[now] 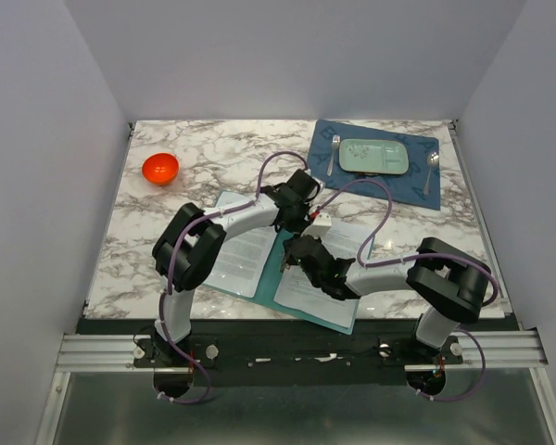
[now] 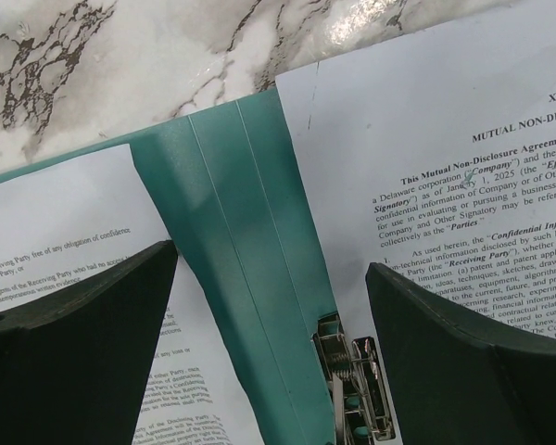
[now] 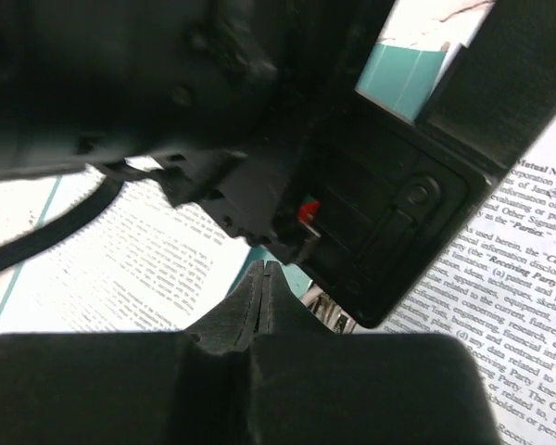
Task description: Put the files into the folder
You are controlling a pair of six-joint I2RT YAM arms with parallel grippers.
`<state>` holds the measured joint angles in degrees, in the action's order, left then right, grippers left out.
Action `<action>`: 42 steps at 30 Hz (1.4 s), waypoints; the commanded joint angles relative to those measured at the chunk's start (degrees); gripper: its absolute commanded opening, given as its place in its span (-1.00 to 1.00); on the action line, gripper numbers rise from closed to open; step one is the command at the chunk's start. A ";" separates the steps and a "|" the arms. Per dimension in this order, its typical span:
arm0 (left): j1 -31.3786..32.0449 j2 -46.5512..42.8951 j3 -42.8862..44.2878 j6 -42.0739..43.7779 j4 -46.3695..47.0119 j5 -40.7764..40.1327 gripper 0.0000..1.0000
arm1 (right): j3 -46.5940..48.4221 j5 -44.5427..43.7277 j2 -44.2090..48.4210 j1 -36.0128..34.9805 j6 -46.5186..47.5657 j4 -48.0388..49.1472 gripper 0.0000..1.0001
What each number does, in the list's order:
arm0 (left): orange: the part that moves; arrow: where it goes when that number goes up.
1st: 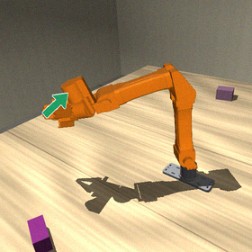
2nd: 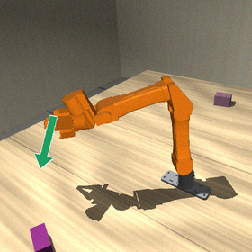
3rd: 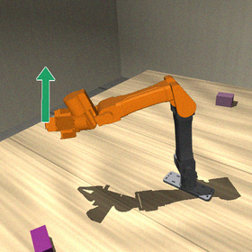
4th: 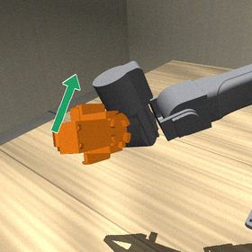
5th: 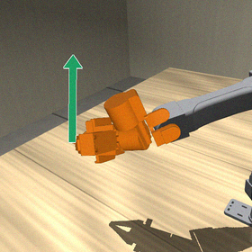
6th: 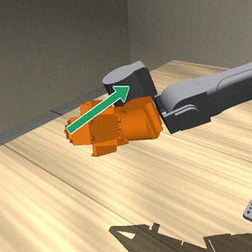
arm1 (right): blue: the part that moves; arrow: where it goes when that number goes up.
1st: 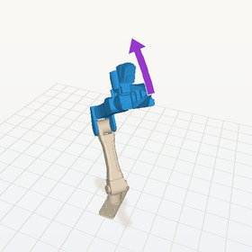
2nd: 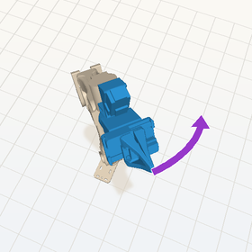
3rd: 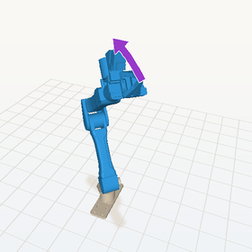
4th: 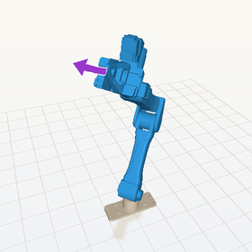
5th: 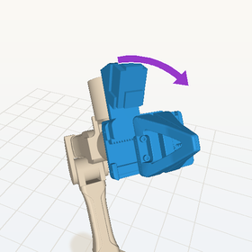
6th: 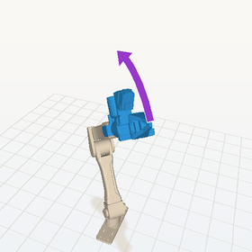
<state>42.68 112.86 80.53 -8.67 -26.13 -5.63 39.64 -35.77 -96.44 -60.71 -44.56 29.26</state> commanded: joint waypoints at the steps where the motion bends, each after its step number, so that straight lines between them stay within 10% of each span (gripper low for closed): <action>1: 1.18 2.19 -0.64 -1.00 1.26 -2.98 0.98 | -0.88 -3.69 -1.03 -0.55 -0.97 4.84 -0.99; 27: 2.32 5.00 -3.19 -0.74 1.96 -5.80 0.98 | -1.93 2.89 -8.41 -2.40 -1.85 8.89 -0.99; 42: 2.32 5.00 -3.63 -0.12 2.40 -5.36 0.98 | -2.63 3.60 -8.85 -4.95 -10.46 -6.31 -0.99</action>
<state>44.66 114.65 79.42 -9.34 -23.42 -9.41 39.75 -33.89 -103.50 -64.25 -51.16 33.39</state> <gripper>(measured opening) 0.988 0.012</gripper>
